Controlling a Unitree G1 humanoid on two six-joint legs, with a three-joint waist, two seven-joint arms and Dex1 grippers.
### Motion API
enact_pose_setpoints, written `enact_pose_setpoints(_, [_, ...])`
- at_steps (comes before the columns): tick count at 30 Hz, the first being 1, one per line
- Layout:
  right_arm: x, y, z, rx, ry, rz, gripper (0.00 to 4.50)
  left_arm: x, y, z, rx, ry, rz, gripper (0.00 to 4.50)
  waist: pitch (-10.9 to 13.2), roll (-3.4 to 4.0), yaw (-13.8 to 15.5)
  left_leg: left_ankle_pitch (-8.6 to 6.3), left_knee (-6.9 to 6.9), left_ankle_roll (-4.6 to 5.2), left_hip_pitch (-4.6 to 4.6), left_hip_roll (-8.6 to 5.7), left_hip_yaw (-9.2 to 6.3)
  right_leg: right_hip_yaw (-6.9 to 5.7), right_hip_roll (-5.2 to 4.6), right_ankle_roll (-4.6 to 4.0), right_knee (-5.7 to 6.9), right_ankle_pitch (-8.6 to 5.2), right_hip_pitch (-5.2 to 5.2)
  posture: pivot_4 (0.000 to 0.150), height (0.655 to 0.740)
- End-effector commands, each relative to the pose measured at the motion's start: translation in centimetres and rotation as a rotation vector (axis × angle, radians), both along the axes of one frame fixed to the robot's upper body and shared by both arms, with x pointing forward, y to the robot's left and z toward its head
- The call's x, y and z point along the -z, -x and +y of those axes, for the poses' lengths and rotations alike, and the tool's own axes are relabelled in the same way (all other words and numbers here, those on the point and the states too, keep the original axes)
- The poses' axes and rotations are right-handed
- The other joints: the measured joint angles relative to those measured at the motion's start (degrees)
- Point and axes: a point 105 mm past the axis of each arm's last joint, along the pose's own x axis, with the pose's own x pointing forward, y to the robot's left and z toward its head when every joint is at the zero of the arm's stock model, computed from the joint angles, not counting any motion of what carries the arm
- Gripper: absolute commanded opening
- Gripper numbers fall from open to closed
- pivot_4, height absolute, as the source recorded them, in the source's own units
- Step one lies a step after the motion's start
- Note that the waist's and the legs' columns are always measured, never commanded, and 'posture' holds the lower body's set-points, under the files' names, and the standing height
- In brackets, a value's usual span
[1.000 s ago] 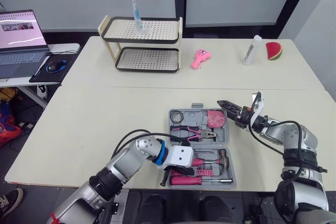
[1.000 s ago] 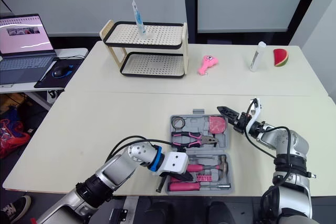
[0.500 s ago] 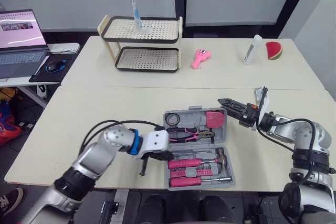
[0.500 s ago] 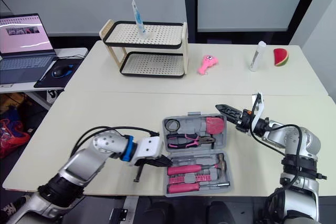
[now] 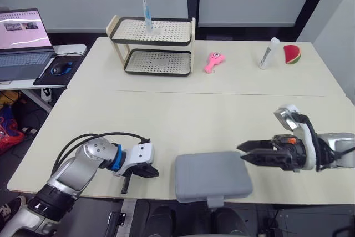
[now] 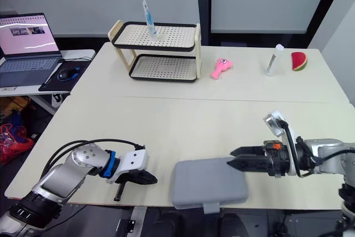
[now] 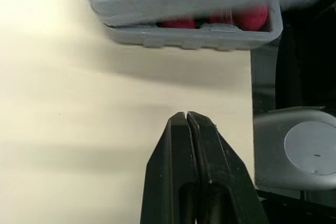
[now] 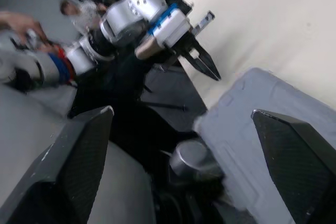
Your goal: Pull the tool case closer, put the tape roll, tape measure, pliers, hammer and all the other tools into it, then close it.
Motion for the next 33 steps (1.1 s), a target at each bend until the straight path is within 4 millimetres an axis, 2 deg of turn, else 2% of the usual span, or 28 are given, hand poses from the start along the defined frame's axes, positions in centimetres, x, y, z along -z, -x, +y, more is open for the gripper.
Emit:
enact_pose_setpoints(1, [2.9,-2.8,-2.0,0.007,0.309,-0.324,4.13,0.1,0.0,-0.6,0.034,0.002,-0.024,0.00,0.0,-0.01,0.0,0.00,0.01,0.00,0.00,0.00,0.00,0.00,0.01,0.00,0.00,0.00,0.00,0.150,0.7400])
enact_pose_setpoints(2, [3.8,-3.2,-2.7,-0.022,0.384,-0.387,3.90,0.2,0.0,-0.7,0.036,-0.001,-0.027,0.00,0.0,-0.01,-0.1,0.00,0.01,0.00,0.02,0.00,0.02,0.01,0.01,0.01,-0.01,0.00,-0.01,0.150,0.7400])
enact_pose_setpoints(6, [6.5,-4.3,-4.9,-0.143,0.579,-0.569,2.54,0.6,-0.1,-1.2,0.071,-0.015,-0.039,0.00,0.0,-0.02,-0.3,0.01,0.01,-0.01,0.02,0.00,0.05,-0.02,0.01,0.02,0.01,-0.01,-0.04,0.150,0.7400])
enact_pose_setpoints(8, [7.1,-4.5,-5.2,-0.189,0.615,-0.614,2.21,0.7,-0.2,-1.5,0.072,-0.011,-0.042,0.00,0.0,-0.02,-0.4,0.01,0.01,-0.02,0.03,0.02,0.07,0.00,0.02,0.01,0.02,0.00,-0.02,0.150,0.7400])
enact_pose_setpoints(13, [10.5,-3.5,-4.0,-0.367,0.677,-0.669,1.42,1.7,-0.4,-2.7,0.110,-0.033,-0.063,0.00,0.0,-0.03,-0.2,0.02,0.03,-0.04,0.03,0.02,0.03,-0.06,0.02,0.01,-0.01,0.00,0.04,0.150,0.7400])
enact_pose_setpoints(17, [11.7,-2.3,-2.9,-0.410,0.659,-0.653,0.78,1.7,-0.2,-3.5,0.120,-0.020,-0.062,0.00,0.0,-0.04,-0.2,0.03,0.04,-0.06,0.02,0.02,0.02,-0.06,0.01,0.01,-0.03,0.00,0.05,0.150,0.7400])
enact_pose_setpoints(22, [11.9,-1.1,-1.2,-0.419,0.604,-0.618,0.16,1.8,0.0,-4.4,0.141,-0.007,-0.069,0.00,0.0,-0.03,-0.2,0.04,0.05,-0.07,0.04,0.02,0.00,-0.06,0.01,0.01,-0.03,0.00,0.07,0.150,0.7400])
enact_pose_setpoints(25, [11.5,-0.8,-0.3,-0.399,0.569,-0.598,0.16,1.8,-0.5,-5.2,0.143,0.008,-0.094,0.00,0.0,-0.03,-0.2,0.04,0.05,-0.06,0.04,0.02,-0.03,-0.07,0.02,0.01,-0.03,0.00,0.08,0.150,0.7400])
enact_pose_setpoints(33, [11.6,-1.7,-1.4,-0.358,0.623,-0.604,0.16,1.5,-2.0,-5.9,0.158,0.012,-0.150,0.00,0.0,-0.03,0.0,0.04,0.10,-0.06,0.05,-0.02,-0.02,-0.08,0.00,0.01,-0.03,0.00,0.10,0.150,0.7400])
